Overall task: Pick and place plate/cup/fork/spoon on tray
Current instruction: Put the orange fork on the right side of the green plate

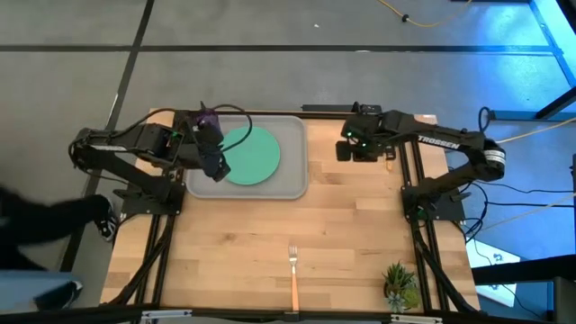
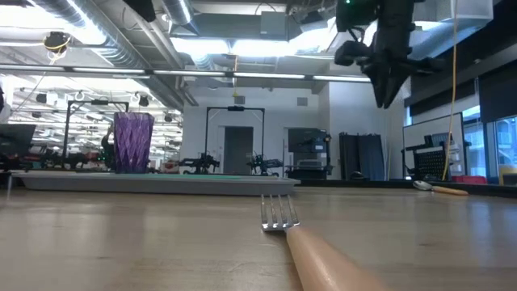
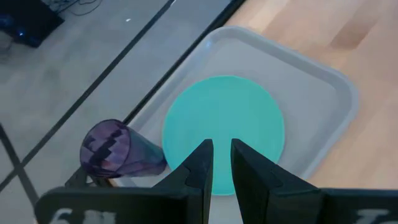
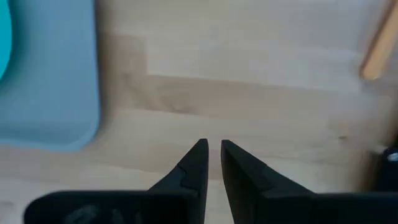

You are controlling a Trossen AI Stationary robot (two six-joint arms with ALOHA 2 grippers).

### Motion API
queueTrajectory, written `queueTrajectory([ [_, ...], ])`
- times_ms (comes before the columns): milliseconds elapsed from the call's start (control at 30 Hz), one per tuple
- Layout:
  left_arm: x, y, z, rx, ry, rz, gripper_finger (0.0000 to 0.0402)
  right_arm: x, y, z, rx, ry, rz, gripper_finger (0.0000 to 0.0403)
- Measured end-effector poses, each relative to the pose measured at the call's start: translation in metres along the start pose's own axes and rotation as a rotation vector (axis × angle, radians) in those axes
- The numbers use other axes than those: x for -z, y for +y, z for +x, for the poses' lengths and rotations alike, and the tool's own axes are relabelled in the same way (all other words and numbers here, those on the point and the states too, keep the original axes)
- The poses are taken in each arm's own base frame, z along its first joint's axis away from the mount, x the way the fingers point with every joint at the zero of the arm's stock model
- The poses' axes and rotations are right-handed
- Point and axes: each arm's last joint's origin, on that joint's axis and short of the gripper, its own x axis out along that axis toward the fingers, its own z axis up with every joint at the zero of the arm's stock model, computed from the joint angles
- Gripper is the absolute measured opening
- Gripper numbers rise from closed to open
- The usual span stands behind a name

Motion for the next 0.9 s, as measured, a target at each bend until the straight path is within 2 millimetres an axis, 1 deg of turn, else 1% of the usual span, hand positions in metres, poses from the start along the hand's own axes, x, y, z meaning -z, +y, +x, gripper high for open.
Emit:
queueTrajectory([
  [133, -0.002, 0.004, 0.003, -0.018, 0.007, -0.018, 0.005, 0.019, 0.012, 0.004, -0.018, 0.034, 0.024, 0.0051],
  [400, -0.004, 0.008, 0.007, -0.042, 0.015, -0.043, 0.005, 0.076, 0.035, 0.002, -0.125, 0.068, -0.022, 0.0051],
  [500, -0.005, 0.009, 0.007, -0.043, 0.016, -0.044, 0.005, 0.096, 0.043, 0.0, -0.199, 0.087, -0.07, 0.0051],
  [567, -0.005, 0.009, 0.007, -0.043, 0.015, -0.045, 0.005, 0.111, 0.051, 0.0, -0.264, 0.107, -0.14, 0.0051],
  [700, -0.005, 0.009, 0.007, -0.043, 0.015, -0.045, 0.005, 0.142, 0.066, 0.004, -0.375, 0.15, -0.236, 0.0051],
  [833, -0.005, 0.007, 0.008, -0.045, 0.018, -0.04, 0.005, 0.165, 0.074, 0.013, -0.396, 0.171, -0.294, 0.0051],
  [900, -0.005, 0.008, 0.008, -0.045, 0.018, -0.006, 0.005, 0.175, 0.075, 0.018, -0.383, 0.18, -0.325, 0.0051],
])
